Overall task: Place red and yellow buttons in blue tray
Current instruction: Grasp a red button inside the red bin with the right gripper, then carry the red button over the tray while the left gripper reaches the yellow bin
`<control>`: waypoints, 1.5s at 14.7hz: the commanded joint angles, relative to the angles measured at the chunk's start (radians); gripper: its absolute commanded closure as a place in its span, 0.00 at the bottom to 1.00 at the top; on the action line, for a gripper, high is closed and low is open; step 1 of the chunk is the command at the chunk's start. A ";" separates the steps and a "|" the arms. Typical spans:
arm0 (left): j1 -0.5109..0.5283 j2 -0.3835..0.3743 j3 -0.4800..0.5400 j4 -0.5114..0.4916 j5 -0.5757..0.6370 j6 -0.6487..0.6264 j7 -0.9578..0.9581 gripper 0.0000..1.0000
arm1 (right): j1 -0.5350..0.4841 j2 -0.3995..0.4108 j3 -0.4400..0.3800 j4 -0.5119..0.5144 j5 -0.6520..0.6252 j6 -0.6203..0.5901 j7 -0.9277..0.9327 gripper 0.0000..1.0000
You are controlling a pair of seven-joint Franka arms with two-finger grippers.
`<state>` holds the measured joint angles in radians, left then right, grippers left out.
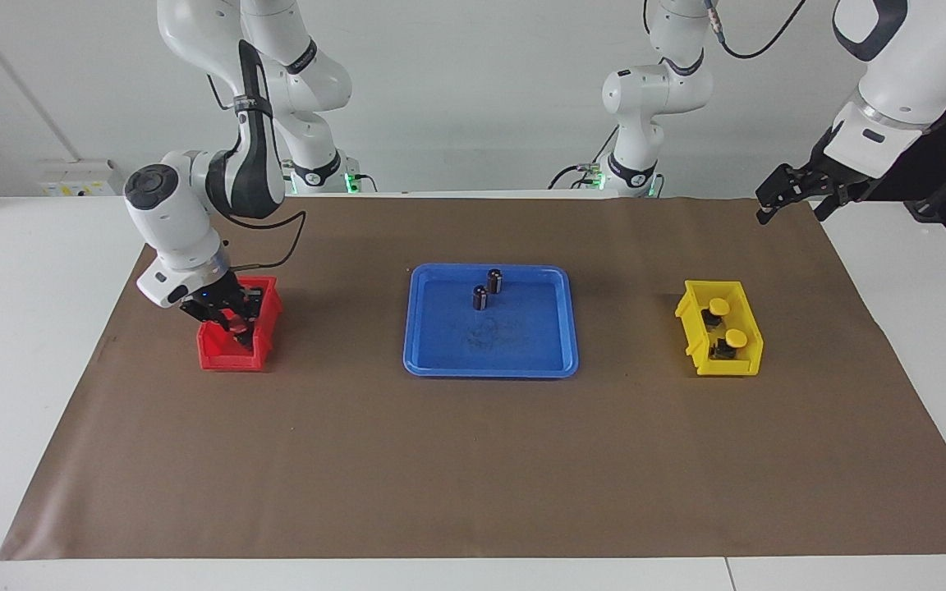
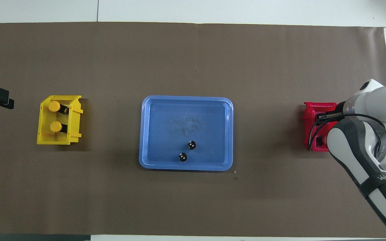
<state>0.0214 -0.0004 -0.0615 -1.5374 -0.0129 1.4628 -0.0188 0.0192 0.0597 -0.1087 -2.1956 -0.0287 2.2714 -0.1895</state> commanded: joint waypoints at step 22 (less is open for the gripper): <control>0.037 0.120 -0.007 -0.514 0.011 0.827 -0.055 0.28 | 0.682 0.334 0.009 0.636 -0.022 -0.282 0.867 0.90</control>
<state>0.0707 0.1245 -0.0754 -2.0361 -0.0124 2.2628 -0.0524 0.6954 0.3550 -0.0925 -1.5744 -0.0619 1.9598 0.6551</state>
